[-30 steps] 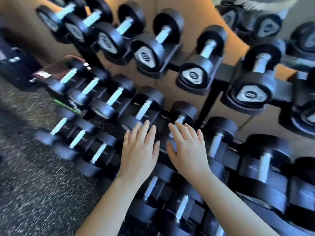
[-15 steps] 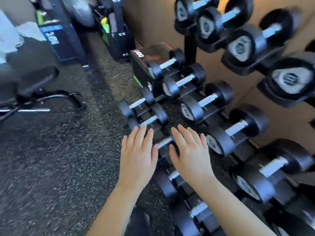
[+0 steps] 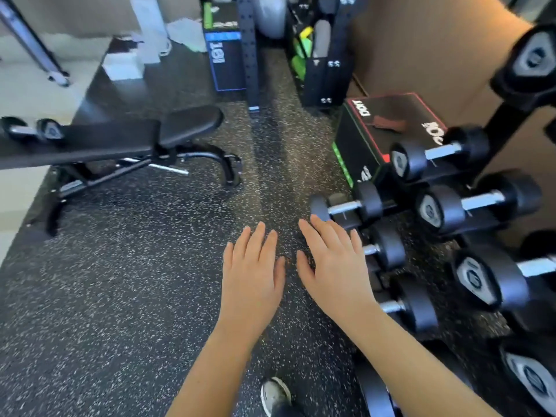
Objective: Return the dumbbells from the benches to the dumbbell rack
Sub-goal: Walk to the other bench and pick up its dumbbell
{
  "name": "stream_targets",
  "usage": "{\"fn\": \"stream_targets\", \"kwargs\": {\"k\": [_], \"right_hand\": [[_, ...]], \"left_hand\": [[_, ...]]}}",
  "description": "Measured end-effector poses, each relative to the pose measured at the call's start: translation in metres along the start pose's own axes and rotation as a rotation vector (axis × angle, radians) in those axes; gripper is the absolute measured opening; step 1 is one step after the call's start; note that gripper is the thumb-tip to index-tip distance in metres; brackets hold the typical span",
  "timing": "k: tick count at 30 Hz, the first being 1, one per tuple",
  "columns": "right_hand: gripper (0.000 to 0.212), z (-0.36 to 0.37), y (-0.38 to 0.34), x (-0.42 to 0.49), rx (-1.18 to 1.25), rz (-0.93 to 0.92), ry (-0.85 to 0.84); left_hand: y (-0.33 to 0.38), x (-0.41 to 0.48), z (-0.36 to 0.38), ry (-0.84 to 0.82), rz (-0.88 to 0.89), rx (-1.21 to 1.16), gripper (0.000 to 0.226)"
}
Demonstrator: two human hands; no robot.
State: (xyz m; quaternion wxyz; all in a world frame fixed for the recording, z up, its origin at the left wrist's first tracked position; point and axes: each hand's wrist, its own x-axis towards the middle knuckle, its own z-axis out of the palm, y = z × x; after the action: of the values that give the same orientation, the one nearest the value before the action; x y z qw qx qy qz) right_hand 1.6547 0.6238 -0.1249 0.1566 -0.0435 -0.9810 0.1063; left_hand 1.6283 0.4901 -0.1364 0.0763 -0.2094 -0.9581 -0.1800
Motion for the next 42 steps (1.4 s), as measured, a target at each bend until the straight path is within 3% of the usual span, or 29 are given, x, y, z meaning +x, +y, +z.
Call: {"fn": "stream_targets", "kwargs": {"k": [14,29,36,42], "right_hand": [[0.044,0.057,-0.111,0.099,0.164,-0.366,-0.079],[0.045,0.122,-0.137,0.332,0.22,-0.555,-0.073],[0.044,0.174,-0.206,0.385,0.219,-0.686,-0.16],[0.044,0.229,-0.317,0.445,0.23,-0.738,-0.154]], "left_hand": [[-0.117,0.02,-0.044,0.145,-0.391,0.113,0.049],[-0.21,0.218,-0.057,0.273,-0.526,0.2,0.045],[-0.298,0.241,-0.06,0.243,-0.669,0.232,0.045],[-0.422,0.263,-0.078,0.221,-0.677,0.247,0.046]]}}
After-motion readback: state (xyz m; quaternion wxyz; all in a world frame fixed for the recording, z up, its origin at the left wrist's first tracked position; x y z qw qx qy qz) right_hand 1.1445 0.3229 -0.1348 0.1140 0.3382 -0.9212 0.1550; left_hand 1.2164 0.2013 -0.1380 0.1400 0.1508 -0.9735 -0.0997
